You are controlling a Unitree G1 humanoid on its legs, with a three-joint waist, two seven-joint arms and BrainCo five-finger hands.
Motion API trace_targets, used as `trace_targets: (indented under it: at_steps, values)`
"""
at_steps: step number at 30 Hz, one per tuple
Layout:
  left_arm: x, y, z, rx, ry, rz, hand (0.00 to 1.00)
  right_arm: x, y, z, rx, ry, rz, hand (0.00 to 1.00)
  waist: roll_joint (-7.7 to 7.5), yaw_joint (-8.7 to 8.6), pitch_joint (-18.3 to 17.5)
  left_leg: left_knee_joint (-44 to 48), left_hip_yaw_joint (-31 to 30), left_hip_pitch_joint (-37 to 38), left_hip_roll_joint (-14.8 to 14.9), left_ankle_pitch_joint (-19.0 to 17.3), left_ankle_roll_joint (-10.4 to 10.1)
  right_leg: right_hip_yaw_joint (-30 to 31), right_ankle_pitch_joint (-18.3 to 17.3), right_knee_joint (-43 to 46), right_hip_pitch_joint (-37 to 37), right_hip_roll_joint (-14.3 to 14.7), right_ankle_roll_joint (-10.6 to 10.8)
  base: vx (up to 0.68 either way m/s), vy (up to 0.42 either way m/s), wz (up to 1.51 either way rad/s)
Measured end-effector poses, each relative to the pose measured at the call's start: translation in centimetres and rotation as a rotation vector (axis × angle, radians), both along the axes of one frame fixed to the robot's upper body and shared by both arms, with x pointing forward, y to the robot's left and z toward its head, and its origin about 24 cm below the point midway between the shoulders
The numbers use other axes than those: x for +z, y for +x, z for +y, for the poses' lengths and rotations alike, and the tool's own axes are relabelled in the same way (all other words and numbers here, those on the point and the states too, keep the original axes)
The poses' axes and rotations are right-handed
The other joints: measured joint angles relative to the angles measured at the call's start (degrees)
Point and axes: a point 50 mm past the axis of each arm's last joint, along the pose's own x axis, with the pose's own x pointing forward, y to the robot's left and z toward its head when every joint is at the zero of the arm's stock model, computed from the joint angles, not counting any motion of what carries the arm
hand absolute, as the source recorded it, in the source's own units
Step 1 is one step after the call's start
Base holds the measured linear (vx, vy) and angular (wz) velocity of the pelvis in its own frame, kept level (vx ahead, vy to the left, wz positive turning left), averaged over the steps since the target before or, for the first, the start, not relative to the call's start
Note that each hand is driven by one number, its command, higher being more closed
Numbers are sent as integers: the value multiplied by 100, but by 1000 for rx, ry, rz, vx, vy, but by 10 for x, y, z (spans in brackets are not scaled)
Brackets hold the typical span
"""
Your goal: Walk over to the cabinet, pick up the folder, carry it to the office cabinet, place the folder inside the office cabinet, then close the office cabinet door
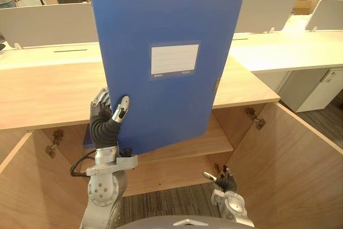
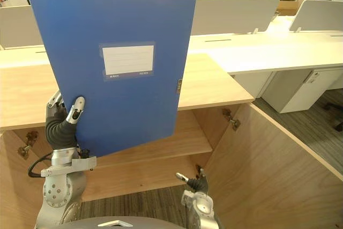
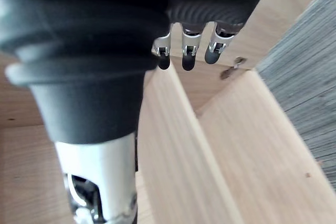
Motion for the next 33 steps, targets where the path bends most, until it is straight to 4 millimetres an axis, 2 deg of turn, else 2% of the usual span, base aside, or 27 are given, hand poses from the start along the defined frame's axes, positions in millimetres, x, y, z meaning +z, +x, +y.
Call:
trace_targets:
  at_steps: [8, 12, 18, 28, 33]
  values:
    - [-3, -3, 5, 60, 93, 8, 100, 46, 14, 9, -26, 33, -264, 0, -16, -45, 91, 2, 13, -53, -7, -4, -4, 15, 28, -1, -67, -6, 23, 0, 0, 0]
    - [-5, -3, 10, 101, 156, 14, 100, 78, 19, 11, 2, 73, -439, 0, -18, -54, 219, 2, 19, -51, -6, -10, -12, 23, 56, -2, -73, -1, 8, 0, 0, 0]
    - [-7, -4, 16, 139, 201, 24, 100, 108, 24, 20, 67, 161, -617, 0, -59, -51, 261, 3, 102, -51, -8, -49, -18, 108, 58, -2, -124, 2, 8, 15, 11, -7]
    - [-14, -2, 20, 131, 235, 59, 100, 139, 29, 34, 158, 244, -790, 0, -62, -57, 271, 7, 156, -59, -17, -83, -41, 145, 61, -18, -159, 1, 8, 7, 5, -2]
    - [-14, -1, 20, 124, 238, 59, 100, 157, 37, 47, 246, 272, -876, 0, -58, -61, 273, 34, 170, -55, -21, -98, -45, 163, 63, -25, -164, 1, 6, 2, 1, -1]
